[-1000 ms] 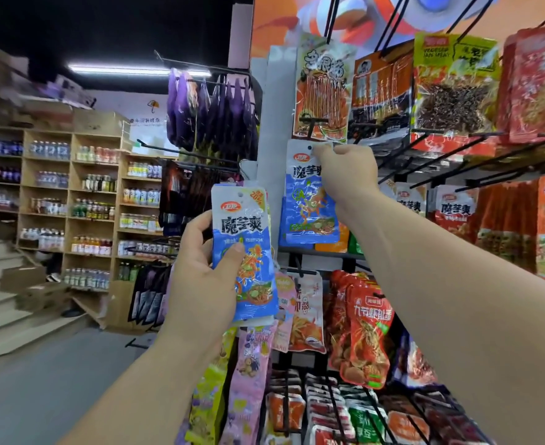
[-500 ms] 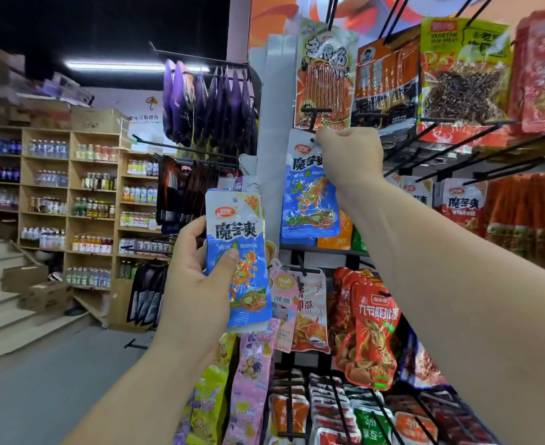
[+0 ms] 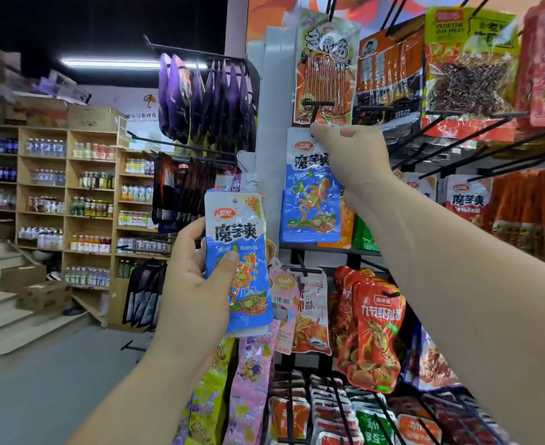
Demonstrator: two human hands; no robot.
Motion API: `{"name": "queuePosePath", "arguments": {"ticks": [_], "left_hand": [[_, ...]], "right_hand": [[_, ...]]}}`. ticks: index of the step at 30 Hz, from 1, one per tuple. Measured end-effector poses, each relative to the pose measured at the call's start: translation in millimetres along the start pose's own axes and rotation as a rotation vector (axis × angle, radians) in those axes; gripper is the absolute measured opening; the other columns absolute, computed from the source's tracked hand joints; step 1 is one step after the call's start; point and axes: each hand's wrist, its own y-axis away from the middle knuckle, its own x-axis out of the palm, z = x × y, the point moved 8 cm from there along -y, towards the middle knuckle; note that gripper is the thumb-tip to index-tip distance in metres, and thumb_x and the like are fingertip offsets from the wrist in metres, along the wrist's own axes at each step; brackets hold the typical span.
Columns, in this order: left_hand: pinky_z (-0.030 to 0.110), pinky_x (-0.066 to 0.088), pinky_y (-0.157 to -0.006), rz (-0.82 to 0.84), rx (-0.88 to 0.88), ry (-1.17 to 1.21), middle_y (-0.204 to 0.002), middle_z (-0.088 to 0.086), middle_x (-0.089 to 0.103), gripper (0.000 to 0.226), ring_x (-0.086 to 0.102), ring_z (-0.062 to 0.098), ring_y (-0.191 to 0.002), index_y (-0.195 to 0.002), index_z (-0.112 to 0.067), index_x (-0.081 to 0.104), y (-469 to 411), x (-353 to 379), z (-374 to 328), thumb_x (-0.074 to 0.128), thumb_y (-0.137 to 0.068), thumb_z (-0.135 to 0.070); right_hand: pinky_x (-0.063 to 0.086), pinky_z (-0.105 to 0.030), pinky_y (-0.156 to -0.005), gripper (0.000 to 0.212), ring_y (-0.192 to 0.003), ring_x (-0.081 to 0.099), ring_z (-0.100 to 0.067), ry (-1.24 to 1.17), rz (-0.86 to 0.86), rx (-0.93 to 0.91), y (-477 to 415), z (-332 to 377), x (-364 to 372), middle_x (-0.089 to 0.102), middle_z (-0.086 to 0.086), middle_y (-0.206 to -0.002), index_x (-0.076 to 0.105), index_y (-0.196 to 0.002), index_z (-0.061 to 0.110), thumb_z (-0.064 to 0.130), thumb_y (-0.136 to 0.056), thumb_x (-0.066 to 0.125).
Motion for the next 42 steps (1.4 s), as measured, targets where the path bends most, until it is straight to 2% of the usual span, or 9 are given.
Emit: {"name": "queuePosePath", "arguments": {"ticks": [8, 14, 19, 23, 25, 27, 30, 33, 42], "left_hand": [[0.043, 0.065, -0.063, -0.021, -0.006, 0.009, -0.111, 0.004, 0.078, 0.041, 0.078, 0.027, -0.091, -0.135, -0.029, 0.053, 2.0, -3.7, -1.2, 0.056, -0.104, -0.004], [0.042, 0.065, -0.063, -0.007, 0.007, 0.003, -0.111, 0.001, 0.078, 0.039, 0.079, 0.026, -0.091, -0.133, -0.031, 0.053, 2.8, -4.8, -5.8, 0.055, -0.104, -0.005], [0.044, 0.065, -0.065, -0.007, 0.005, -0.015, -0.113, -0.002, 0.078, 0.039, 0.079, 0.025, -0.093, -0.133, -0.032, 0.053, 3.4, -3.7, -6.4, 0.055, -0.104, -0.006], [0.039, 0.064, -0.062, -0.014, -0.006, -0.011, -0.11, -0.001, 0.079, 0.04, 0.079, 0.023, -0.089, -0.135, -0.031, 0.053, 5.3, -3.4, -4.1, 0.055, -0.104, -0.006], [0.038, 0.064, -0.062, -0.022, -0.011, -0.004, -0.109, -0.002, 0.079, 0.039, 0.079, 0.022, -0.089, -0.132, -0.034, 0.054, 6.1, -4.0, -2.1, 0.056, -0.104, -0.006], [0.038, 0.064, -0.061, -0.025, -0.019, 0.006, -0.108, -0.002, 0.079, 0.038, 0.079, 0.022, -0.089, -0.126, -0.037, 0.056, 7.2, -3.1, 0.0, 0.056, -0.104, -0.006], [0.037, 0.064, -0.06, -0.034, -0.035, 0.018, -0.107, -0.003, 0.079, 0.038, 0.079, 0.021, -0.087, -0.128, -0.035, 0.055, 8.9, -0.5, 2.3, 0.055, -0.104, -0.006], [0.041, 0.066, -0.063, -0.034, -0.04, 0.015, -0.108, -0.004, 0.079, 0.038, 0.079, 0.021, -0.088, -0.128, -0.034, 0.055, 9.9, 0.4, 3.1, 0.055, -0.104, -0.005], [0.038, 0.064, -0.059, -0.038, -0.045, 0.038, -0.106, -0.003, 0.08, 0.04, 0.079, 0.02, -0.084, -0.125, -0.037, 0.056, 12.8, -8.1, -0.6, 0.054, -0.104, -0.003]], "right_hand": [[0.015, -0.034, -0.057, 0.06, -0.051, 0.012, -0.019, 0.175, -0.029, 0.002, -7.0, -10.1, 7.1, 0.015, 0.006, -0.048, 0.023, -0.055, 0.022, 0.027, -0.101, 0.061], [0.025, -0.031, -0.055, 0.057, -0.051, 0.028, -0.023, 0.36, 0.022, 0.08, -15.4, -41.0, 12.7, 0.032, 0.001, -0.05, 0.034, -0.055, 0.017, 0.032, -0.105, 0.057], [0.049, -0.038, -0.072, 0.028, -0.077, 0.053, -0.027, 0.608, 0.111, 0.124, -13.5, -55.2, 11.4, 0.054, -0.007, -0.085, 0.054, -0.097, 0.012, 0.04, -0.103, 0.057], [0.043, -0.038, -0.069, 0.044, -0.087, 0.059, -0.031, 0.762, 0.109, -0.06, 14.0, -37.8, 5.6, 0.057, -0.006, -0.102, 0.041, -0.121, 0.013, 0.032, -0.095, 0.071], [0.043, -0.039, -0.073, 0.039, -0.09, 0.055, -0.031, 0.874, 0.15, -0.313, 34.7, -21.0, 13.5, 0.053, -0.006, -0.108, 0.045, -0.116, 0.015, 0.03, -0.093, 0.073], [0.047, -0.049, -0.096, 0.05, -0.12, 0.05, -0.038, 1.048, 0.231, -0.506, 47.6, -16.7, 24.7, 0.045, -0.014, -0.138, 0.052, -0.132, 0.022, 0.035, -0.089, 0.075], [0.012, -0.058, -0.127, 0.079, -0.159, -0.006, -0.037, 1.359, 0.434, -0.463, 43.0, -43.6, 35.1, -0.012, -0.013, -0.172, 0.019, -0.162, 0.039, 0.058, -0.097, 0.059], [-0.001, -0.059, -0.127, 0.085, -0.156, -0.022, -0.035, 1.486, 0.481, -0.437, 34.0, -56.4, 38.8, -0.028, -0.011, -0.169, 0.001, -0.164, 0.04, 0.068, -0.098, 0.046], [-0.006, -0.061, -0.124, 0.083, -0.157, -0.021, -0.033, 1.581, 0.638, -0.242, 16.5, -92.2, 55.6, -0.024, -0.007, -0.17, -0.004, -0.165, 0.037, 0.07, -0.101, 0.037]]}}
